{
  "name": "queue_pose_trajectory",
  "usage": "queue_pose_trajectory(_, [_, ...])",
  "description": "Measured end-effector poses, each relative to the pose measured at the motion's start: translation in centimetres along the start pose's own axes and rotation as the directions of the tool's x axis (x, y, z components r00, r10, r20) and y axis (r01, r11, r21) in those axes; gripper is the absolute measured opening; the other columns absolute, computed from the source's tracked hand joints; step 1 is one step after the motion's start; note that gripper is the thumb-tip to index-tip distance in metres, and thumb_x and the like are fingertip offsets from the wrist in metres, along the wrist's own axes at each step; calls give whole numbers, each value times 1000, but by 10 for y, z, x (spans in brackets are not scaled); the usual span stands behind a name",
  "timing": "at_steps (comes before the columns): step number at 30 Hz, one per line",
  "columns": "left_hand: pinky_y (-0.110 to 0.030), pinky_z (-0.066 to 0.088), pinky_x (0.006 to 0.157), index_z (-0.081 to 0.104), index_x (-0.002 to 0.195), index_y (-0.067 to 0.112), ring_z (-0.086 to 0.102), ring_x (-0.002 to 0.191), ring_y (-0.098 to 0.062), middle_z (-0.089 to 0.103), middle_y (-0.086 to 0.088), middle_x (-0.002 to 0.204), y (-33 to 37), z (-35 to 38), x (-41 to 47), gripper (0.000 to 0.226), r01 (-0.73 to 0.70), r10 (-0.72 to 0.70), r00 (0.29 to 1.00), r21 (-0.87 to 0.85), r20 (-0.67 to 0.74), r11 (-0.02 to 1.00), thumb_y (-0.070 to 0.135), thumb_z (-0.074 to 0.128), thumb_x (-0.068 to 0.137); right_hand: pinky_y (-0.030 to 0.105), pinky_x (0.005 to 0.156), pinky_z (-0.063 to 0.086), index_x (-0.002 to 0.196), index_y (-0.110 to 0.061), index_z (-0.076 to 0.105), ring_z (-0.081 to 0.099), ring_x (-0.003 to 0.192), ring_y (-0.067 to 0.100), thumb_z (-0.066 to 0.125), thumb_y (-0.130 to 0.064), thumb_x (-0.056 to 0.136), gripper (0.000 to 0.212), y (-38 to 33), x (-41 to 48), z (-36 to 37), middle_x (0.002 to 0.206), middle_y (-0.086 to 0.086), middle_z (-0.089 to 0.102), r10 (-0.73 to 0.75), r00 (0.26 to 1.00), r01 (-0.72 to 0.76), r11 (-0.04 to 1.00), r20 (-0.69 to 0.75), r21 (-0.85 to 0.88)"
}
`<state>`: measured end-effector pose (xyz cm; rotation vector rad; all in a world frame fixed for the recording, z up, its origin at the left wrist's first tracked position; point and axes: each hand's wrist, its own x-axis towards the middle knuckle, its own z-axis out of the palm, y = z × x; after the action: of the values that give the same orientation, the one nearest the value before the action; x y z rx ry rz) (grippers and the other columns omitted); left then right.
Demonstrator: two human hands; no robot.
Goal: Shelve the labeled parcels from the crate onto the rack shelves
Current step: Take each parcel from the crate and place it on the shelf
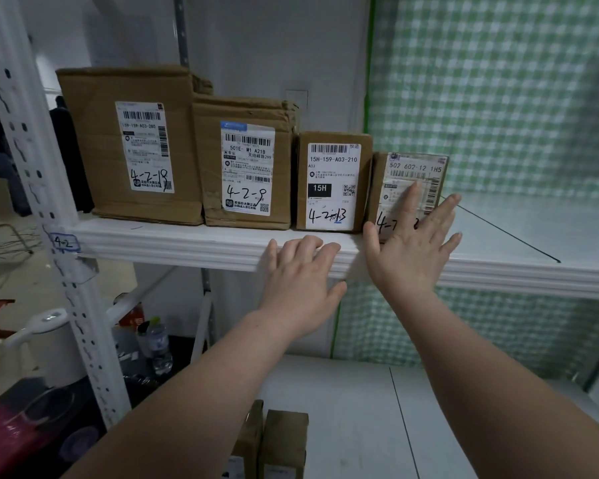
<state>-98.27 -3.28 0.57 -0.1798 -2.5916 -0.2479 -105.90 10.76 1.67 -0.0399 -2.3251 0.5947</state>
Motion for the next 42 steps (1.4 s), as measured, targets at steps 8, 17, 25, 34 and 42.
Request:
queue_pose_trajectory(8, [-49,2,118,40,139,26,24,138,-23,33,-1,145,12,-38,49,50,-8,5,970,-13,-243,1000,36,52,92,60,116,6,154,-13,-14,1,148,43,46,-62,87,103,-3,12,-6,158,29,-19,95,995,-95,995,-9,-3])
queue_pose_trajectory(17, [-50,-5,118,6,151,38,-6,147,-29,-1,-7,161,24,-64,128,72,-97,111,989,135,-97,986,27,48,94,51,110,31,155,-20,-11,43,126,46,59,-53,83,106,-6,21,-14,159,30,-7,79,997,-79,997,23,3])
queue_pose_trajectory(25, [-60,0,114,29,142,42,20,139,-31,23,-8,149,17,-66,126,56,-93,123,980,186,-157,978,39,51,91,48,97,41,155,-37,-6,39,125,44,65,-48,80,104,-9,20,-13,158,18,7,84,996,-85,990,18,114])
queue_pose_trajectory(34, [-69,2,108,28,141,43,21,136,-30,24,-4,147,20,-69,120,54,-104,141,975,209,-171,972,35,48,92,48,96,42,155,-36,-8,40,126,45,66,-46,80,105,-19,20,-8,158,19,5,69,996,-76,988,58,134])
queue_pose_trajectory(42, [-65,0,111,21,145,43,17,139,-31,20,-6,151,19,-74,118,61,-105,135,983,220,-126,970,35,49,92,48,107,36,154,-34,-15,37,131,47,58,-58,87,102,-19,25,-10,159,26,-13,77,978,-90,994,193,62])
